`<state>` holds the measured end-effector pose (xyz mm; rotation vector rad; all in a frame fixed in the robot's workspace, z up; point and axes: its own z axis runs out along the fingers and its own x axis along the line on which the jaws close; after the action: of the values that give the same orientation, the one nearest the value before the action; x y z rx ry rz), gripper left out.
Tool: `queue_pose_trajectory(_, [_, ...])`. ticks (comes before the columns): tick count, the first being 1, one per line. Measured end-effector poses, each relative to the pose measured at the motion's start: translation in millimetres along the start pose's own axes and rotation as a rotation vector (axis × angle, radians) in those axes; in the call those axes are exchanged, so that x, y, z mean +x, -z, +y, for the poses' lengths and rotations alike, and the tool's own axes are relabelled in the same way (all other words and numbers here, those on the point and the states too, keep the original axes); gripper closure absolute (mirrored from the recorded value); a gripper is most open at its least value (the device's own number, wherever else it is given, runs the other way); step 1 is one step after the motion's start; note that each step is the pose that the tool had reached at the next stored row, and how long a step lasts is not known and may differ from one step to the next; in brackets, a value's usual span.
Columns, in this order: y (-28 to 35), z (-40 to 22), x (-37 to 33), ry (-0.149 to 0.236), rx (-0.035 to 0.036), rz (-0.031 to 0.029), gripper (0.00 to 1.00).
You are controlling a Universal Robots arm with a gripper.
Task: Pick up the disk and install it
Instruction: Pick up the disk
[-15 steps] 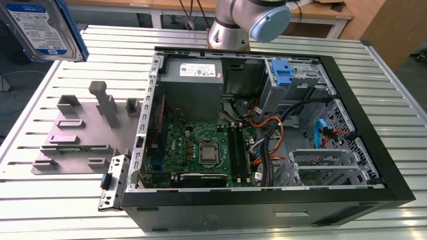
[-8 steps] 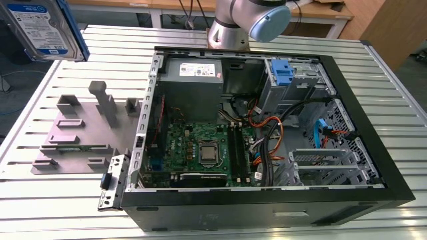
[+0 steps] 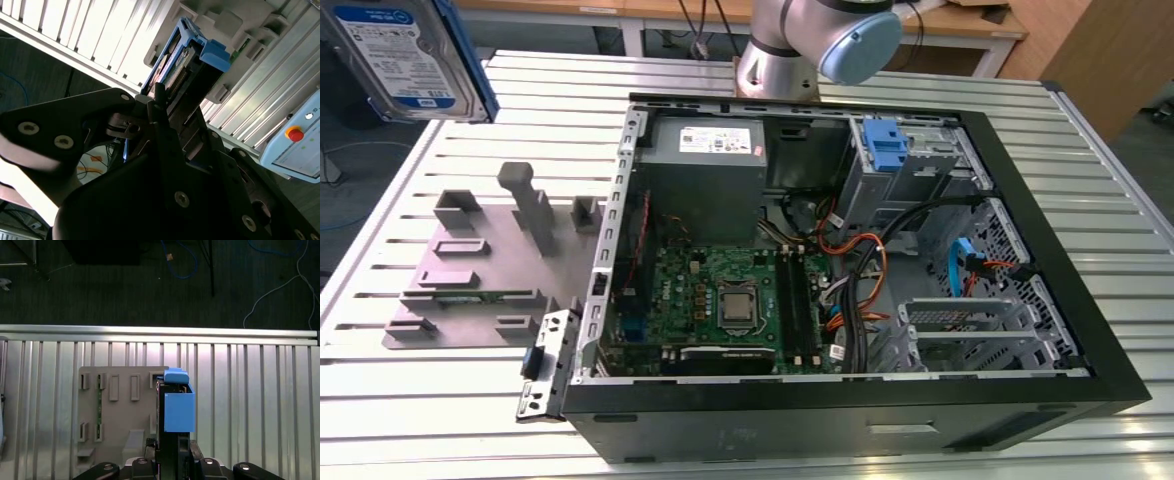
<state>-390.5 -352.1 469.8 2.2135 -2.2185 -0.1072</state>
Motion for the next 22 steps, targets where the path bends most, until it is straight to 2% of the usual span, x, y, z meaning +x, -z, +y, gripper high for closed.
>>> queue_pose_trajectory(9, [0.2,-2.3,0.0,0.000,-0.0003,0.0026,0.65])
queue_pose_trajectory(22, [0.9,-15.3,-0.1,0.000,-0.0003,0.0027,0.65])
